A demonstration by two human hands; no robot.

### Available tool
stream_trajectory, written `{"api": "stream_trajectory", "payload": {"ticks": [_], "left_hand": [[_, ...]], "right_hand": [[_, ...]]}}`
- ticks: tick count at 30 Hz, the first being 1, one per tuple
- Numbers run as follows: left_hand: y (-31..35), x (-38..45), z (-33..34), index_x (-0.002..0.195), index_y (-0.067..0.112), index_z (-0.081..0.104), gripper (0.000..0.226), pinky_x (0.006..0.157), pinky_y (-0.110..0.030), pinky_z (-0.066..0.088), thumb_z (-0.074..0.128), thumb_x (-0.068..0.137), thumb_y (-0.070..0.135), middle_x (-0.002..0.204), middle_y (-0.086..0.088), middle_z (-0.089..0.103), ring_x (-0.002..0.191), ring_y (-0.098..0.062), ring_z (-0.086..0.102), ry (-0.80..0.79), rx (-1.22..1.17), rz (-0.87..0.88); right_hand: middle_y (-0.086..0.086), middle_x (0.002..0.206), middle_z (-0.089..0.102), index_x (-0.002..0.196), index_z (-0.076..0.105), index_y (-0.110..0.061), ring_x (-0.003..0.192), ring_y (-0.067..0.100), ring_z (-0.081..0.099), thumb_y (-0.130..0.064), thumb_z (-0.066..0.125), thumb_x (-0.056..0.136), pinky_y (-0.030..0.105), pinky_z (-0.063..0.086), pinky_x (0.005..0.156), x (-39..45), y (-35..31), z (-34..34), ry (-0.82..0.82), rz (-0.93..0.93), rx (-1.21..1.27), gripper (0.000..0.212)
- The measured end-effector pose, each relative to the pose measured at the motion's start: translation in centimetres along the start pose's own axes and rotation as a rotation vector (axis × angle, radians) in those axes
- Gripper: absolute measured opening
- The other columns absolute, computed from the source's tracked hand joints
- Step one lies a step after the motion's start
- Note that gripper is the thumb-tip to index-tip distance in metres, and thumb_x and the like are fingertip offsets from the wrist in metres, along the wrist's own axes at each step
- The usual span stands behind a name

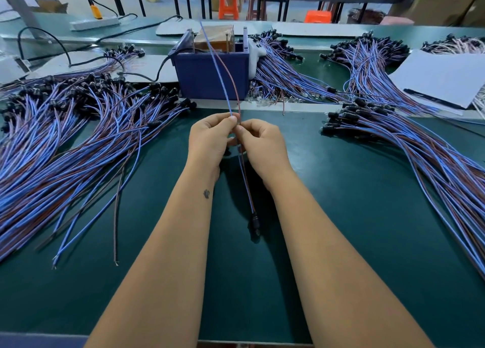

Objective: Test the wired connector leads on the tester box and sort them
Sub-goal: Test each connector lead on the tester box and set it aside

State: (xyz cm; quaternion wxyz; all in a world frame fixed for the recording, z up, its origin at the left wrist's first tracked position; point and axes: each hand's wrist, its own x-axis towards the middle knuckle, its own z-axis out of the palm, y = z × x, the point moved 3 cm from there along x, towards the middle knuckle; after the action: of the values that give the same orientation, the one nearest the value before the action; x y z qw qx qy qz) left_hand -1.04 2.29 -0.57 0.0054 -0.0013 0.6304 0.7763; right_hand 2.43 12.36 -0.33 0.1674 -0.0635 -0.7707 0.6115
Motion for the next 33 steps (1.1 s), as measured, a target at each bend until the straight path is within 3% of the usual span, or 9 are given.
{"api": "stream_trajectory", "payload": {"ticks": [6,14,19,33], "left_hand": [[0.1,0.5,-1.3,0.086,0.017,0.068,0.019,0.056,-0.018,0.049,0.054,0.096,0.009,0.062,0.008,0.066,0.054,-0.004,0.059,0.213,-0.02,0.024],[0.2,0.1,-1.4,0.095,0.015,0.071,0.019,0.059,-0.019,0.043,0.053,0.095,0.01,0.068,0.005,0.06,0.056,-0.005,0.048,0.221,0.093,0.022],[0.2,0.2,-1.5,0.095,0.015,0.071,0.018,0.062,-0.022,0.044,0.053,0.095,0.011,0.069,0.005,0.061,0.059,-0.007,0.05,0.227,0.095,0.012],[0.2,0.9,-2.5,0.093,0.011,0.07,0.017,0.052,-0.016,0.043,0.053,0.096,0.009,0.065,0.006,0.061,0.049,-0.001,0.049,0.291,0.01,0.0]], "right_hand": [[-0.002,0.07,0.064,0.091,0.069,-0.014,0.064,0.008,0.056,-0.013,0.058,0.096,0.025,0.049,0.068,0.0,-0.1,-0.7,0.069,0.022,0.061,0.012],[-0.002,0.069,0.063,0.099,0.068,-0.013,0.065,0.007,0.056,-0.01,0.055,0.096,0.028,0.051,0.07,0.0,0.1,-0.8,0.082,0.045,0.108,0.013],[-0.002,0.069,0.062,0.098,0.066,-0.014,0.064,0.004,0.056,-0.01,0.054,0.097,0.018,0.049,0.063,0.1,0.1,-0.9,0.089,0.064,0.126,0.013],[-0.002,0.069,0.061,0.095,0.066,-0.017,0.059,0.006,0.054,-0.01,0.053,0.097,0.014,0.046,0.058,0.0,-0.1,-1.1,0.11,0.083,0.184,0.014]]}}
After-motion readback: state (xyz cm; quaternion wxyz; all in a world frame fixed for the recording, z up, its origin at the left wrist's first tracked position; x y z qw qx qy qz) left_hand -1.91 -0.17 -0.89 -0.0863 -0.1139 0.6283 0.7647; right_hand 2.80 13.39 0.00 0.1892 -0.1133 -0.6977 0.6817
